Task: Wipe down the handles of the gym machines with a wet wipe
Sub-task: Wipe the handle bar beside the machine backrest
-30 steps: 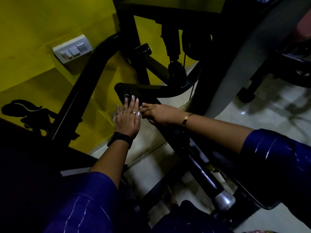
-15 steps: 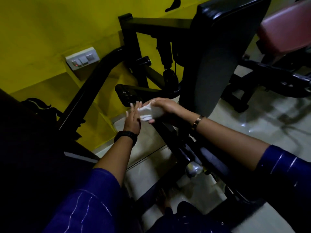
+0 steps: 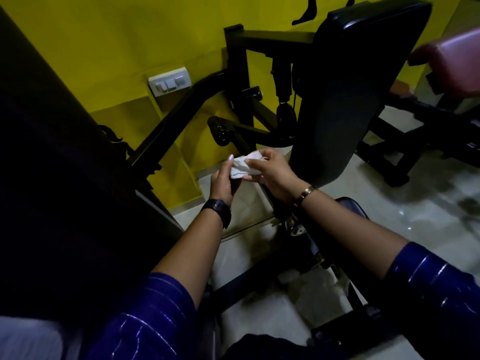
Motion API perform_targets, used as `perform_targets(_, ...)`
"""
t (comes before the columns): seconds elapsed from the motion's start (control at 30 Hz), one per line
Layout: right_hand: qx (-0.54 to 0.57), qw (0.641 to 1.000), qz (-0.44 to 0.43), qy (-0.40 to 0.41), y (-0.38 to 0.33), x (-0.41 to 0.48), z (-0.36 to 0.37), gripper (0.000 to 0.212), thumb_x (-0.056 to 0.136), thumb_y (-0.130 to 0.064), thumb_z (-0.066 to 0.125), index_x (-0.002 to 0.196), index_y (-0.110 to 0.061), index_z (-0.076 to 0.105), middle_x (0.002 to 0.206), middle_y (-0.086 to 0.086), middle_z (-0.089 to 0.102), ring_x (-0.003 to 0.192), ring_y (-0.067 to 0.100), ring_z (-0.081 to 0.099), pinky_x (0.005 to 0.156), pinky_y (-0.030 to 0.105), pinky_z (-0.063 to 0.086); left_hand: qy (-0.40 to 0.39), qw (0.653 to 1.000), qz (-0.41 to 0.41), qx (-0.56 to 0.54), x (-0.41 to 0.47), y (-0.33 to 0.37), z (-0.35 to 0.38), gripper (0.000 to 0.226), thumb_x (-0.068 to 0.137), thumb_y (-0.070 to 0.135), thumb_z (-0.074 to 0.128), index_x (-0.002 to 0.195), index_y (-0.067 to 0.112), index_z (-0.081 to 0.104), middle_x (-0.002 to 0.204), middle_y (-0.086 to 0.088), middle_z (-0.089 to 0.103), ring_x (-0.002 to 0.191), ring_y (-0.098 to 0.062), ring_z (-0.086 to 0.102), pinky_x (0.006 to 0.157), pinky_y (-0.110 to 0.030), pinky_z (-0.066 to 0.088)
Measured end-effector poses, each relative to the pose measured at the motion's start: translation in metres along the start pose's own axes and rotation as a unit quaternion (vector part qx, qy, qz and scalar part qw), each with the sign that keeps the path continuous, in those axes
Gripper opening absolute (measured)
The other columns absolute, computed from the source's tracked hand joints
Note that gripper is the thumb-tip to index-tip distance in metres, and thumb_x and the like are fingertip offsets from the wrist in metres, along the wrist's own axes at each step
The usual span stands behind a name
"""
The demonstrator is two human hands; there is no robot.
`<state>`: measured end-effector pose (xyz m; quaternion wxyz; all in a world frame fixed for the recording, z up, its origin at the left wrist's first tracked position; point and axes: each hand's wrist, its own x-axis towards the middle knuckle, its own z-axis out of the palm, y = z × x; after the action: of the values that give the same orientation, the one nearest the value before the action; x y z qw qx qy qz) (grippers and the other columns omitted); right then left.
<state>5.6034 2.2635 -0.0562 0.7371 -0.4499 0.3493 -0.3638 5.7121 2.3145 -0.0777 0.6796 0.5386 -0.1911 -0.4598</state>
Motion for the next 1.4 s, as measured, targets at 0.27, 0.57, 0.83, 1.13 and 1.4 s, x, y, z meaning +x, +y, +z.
perform_targets(0.27, -0.137, 0.986, -0.067, 0.061, 0.015, -0.034, 0.020, 0.012, 0.092, -0.018, 0.058, 0.103, -0.014, 0.054, 0.112, 0.013, 0.059, 0.095, 0.031, 0.064, 0.064, 0.040, 0.058, 0.033, 0.996, -0.021, -0.077, -0.050, 0.001, -0.020, 0.025, 0.102, 0.019, 0.045, 0.105, 0.001, 0.062, 0.099, -0.018, 0.066, 0.080, -0.023, 0.065, 0.063, -0.025, 0.056)
perform_targets(0.57, -0.561, 0.745, -0.359, 0.035, 0.032, -0.135, 0.039, 0.008, 0.081, -0.019, 0.068, 0.088, -0.015, 0.072, 0.090, 0.005, 0.061, 0.091, 0.029, 0.051, 0.069, 0.033, 0.039, 0.007, 0.987, -0.042, -0.155, -0.139, -0.007, -0.038, 0.035, 0.105, 0.032, 0.034, 0.094, 0.014, 0.062, 0.081, -0.003, 0.070, 0.069, -0.013, 0.067, 0.069, -0.026, 0.053)
perform_targets(0.83, -0.605, 0.725, -0.325, 0.045, 0.061, -0.220, 0.046, 0.015, 0.086, -0.014, 0.065, 0.100, -0.010, 0.067, 0.099, 0.008, 0.062, 0.097, 0.027, 0.050, 0.073, 0.025, 0.028, 0.048, 0.991, -0.061, -0.109, -0.218, -0.042, -0.056, 0.032, 0.098, 0.019, 0.038, 0.071, 0.016, 0.055, 0.058, 0.004, 0.055, 0.050, -0.008, 0.052, 0.057, -0.024, 0.039)
perform_targets(1.13, -0.599, 0.745, -0.292, 0.012, 0.054, -0.284, 0.064, 0.013, 0.083, -0.017, 0.067, 0.086, -0.007, 0.060, 0.093, 0.012, 0.057, 0.092, 0.028, 0.049, 0.081, 0.034, 0.038, 0.089, 0.991, -0.033, -0.096, -0.277, -0.046, -0.073, 0.033, 0.094, 0.012, 0.042, 0.066, 0.017, 0.058, 0.059, -0.001, 0.053, 0.054, -0.017, 0.047, 0.056, -0.027, 0.034)
perform_targets(1.4, -0.398, 0.894, -0.204, -0.017, 0.043, -0.304, 0.062, 0.019, 0.086, -0.006, 0.057, 0.097, -0.021, 0.060, 0.087, -0.006, 0.058, 0.080, 0.010, 0.056, 0.068, 0.018, 0.042, 0.067, 0.982, 0.020, -0.173, -0.311, -0.034, -0.086, 0.028, 0.102, 0.009, 0.040, 0.112, 0.025, 0.062, 0.104, -0.009, 0.070, 0.093, -0.023, 0.066, 0.075, -0.032, 0.056)
